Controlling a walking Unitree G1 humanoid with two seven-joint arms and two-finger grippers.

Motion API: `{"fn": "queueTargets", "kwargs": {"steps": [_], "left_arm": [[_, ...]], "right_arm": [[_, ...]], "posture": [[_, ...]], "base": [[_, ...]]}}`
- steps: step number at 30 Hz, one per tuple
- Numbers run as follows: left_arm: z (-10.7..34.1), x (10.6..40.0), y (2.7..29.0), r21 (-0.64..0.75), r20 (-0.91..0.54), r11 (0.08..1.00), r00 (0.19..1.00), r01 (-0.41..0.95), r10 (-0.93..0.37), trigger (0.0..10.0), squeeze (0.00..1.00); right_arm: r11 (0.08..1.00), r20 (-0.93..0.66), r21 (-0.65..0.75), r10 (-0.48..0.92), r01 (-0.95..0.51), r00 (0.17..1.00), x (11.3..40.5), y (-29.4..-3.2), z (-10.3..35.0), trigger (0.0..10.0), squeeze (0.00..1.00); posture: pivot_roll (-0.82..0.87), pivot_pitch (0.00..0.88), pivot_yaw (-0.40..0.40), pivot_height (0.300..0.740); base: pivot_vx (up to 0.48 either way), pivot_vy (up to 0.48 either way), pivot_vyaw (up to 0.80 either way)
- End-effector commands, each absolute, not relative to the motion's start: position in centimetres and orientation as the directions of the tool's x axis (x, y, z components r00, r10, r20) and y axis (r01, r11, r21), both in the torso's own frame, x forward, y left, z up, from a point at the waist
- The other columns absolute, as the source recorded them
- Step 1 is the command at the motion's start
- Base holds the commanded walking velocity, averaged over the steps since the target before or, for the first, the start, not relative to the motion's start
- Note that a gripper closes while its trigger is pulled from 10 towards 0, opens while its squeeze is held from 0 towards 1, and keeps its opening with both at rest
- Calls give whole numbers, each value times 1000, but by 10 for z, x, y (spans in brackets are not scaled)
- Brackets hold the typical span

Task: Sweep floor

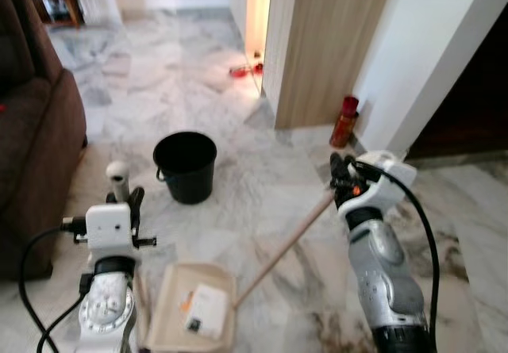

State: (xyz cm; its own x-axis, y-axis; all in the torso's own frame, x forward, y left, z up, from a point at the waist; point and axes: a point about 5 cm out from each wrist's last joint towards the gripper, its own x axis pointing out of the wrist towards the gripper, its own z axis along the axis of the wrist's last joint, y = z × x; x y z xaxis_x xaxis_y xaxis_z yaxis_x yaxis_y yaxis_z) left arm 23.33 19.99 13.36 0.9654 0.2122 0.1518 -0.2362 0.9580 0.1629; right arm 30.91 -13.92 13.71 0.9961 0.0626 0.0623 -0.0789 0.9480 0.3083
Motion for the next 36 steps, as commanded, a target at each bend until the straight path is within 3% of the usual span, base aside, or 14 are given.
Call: {"fn": "queueTargets", "kwargs": {"steps": [1,19,26,36], "left_arm": [[143,233,199,180,199,955,960,-235,198,10000,0],[146,233,196,176,206,957,959,-231,193,10000,0],[146,233,198,180,206,954,957,-241,203,10000,0],[146,236,195,184,205,956,960,-228,189,10000,0]], "right_arm": [[934,143,332,91,-135,986,308,-132,153,10000,0],[918,144,362,119,-164,982,306,-124,158,10000,0],[906,145,386,126,-174,981,308,-122,160,10000,0],[911,140,368,143,-185,980,308,-122,159,10000,0]], "posture": [[63,52,-30,740],[59,94,-27,740],[62,96,-31,740],[59,101,-35,740]], "base": [[0,0,0],[0,0,0],[69,0,440],[290,0,0]]}}
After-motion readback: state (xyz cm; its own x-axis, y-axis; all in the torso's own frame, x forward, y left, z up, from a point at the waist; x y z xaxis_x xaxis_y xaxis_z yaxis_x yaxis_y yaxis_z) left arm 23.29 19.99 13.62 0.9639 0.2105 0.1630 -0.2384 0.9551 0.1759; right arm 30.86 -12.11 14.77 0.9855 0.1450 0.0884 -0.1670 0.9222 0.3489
